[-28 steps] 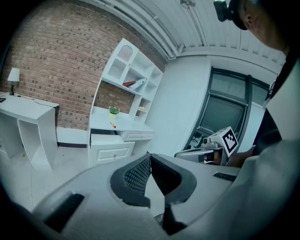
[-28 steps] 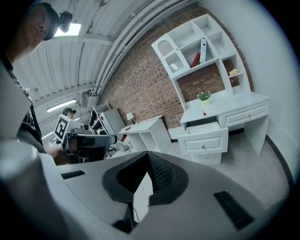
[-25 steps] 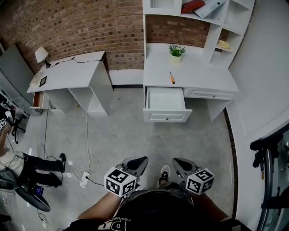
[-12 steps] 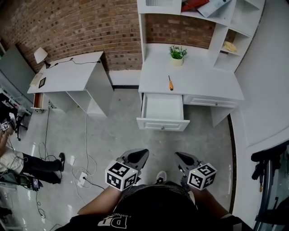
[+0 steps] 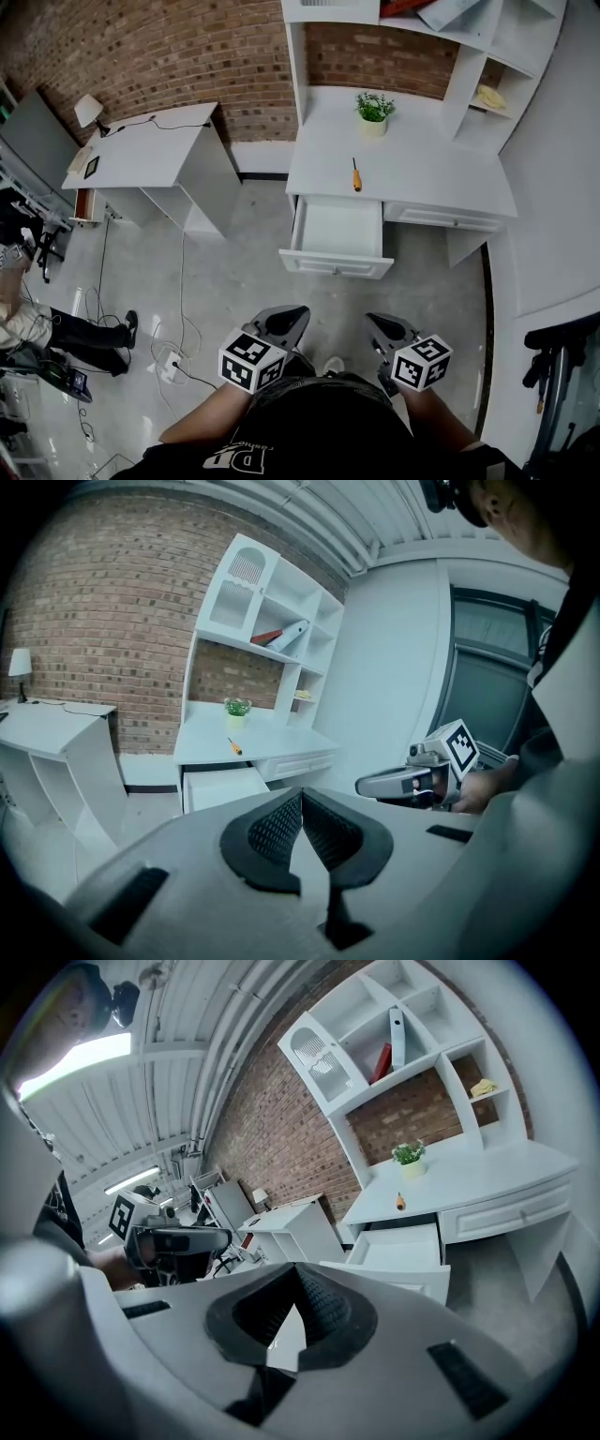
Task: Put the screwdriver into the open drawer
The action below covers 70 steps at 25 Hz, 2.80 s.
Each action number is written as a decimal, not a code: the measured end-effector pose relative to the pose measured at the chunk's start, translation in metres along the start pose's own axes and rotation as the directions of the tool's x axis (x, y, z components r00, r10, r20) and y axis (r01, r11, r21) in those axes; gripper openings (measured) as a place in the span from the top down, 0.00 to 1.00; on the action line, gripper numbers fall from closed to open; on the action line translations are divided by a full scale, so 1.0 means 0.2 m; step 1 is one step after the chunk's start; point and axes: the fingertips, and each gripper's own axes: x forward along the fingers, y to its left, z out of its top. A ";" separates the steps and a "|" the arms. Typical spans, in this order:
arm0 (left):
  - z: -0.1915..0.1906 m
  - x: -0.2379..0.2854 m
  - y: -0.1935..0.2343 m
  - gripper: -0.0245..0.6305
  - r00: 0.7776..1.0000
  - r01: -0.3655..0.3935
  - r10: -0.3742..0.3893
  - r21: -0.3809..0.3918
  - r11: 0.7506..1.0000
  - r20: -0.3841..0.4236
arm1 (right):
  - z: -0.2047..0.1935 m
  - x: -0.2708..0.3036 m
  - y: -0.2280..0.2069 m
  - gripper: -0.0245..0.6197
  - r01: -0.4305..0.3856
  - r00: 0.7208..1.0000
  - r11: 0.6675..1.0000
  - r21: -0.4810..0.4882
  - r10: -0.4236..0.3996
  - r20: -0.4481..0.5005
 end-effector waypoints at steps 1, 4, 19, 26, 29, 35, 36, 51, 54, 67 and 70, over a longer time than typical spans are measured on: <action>0.00 0.01 0.01 0.93 1.000 -0.002 0.002 -0.006 1.000 -0.004 | 0.01 0.01 -0.02 0.95 0.000 1.000 1.000 0.003 0.000 -0.005; 0.00 0.05 0.04 0.93 1.000 0.000 0.000 -0.018 1.000 -0.014 | 0.01 0.03 -0.05 0.95 -0.001 1.000 1.000 0.008 0.001 -0.017; 0.25 0.40 0.36 0.93 0.999 0.053 -0.053 -0.018 0.998 0.009 | 0.25 0.29 -0.32 0.95 0.075 0.996 0.997 -0.004 -0.075 -0.037; 0.41 0.55 0.65 0.93 0.998 0.063 -0.063 0.000 0.998 0.017 | 0.45 0.57 -0.45 0.95 0.109 0.993 0.994 -0.030 -0.111 -0.044; 0.47 0.60 0.78 0.93 0.997 0.075 -0.075 0.012 0.997 0.013 | 0.53 0.69 -0.51 0.95 0.136 0.989 0.990 -0.039 -0.138 -0.050; 0.56 0.72 1.04 0.93 0.994 0.108 -0.108 0.023 0.994 -0.013 | 0.67 0.93 -0.64 0.95 0.199 0.977 0.978 -0.065 -0.203 -0.068; 0.57 0.73 1.08 0.93 0.993 0.113 -0.113 0.028 0.993 -0.019 | 0.69 0.97 -0.66 0.95 0.210 0.974 0.975 -0.073 -0.216 -0.074; 0.51 0.98 1.43 0.93 0.974 0.171 -0.166 0.025 0.985 -0.155 | 0.78 1.34 -1.14 0.95 0.376 0.913 0.926 -0.030 -0.376 -0.159; 0.52 1.03 1.44 0.93 0.975 0.157 -0.152 0.021 0.987 -0.160 | 0.82 1.39 -1.26 0.95 0.388 0.904 0.921 -0.046 -0.389 -0.174; 0.51 1.11 1.46 0.93 0.988 0.002 -0.012 -0.063 0.998 -0.152 | 0.75 1.72 -1.80 0.95 0.380 0.843 0.919 -0.101 -0.389 -0.372; 0.49 1.10 1.46 0.93 0.987 -0.036 0.022 -0.088 0.995 -0.158 | 0.76 1.79 -1.87 0.92 0.368 0.839 0.925 -0.091 -0.373 -0.398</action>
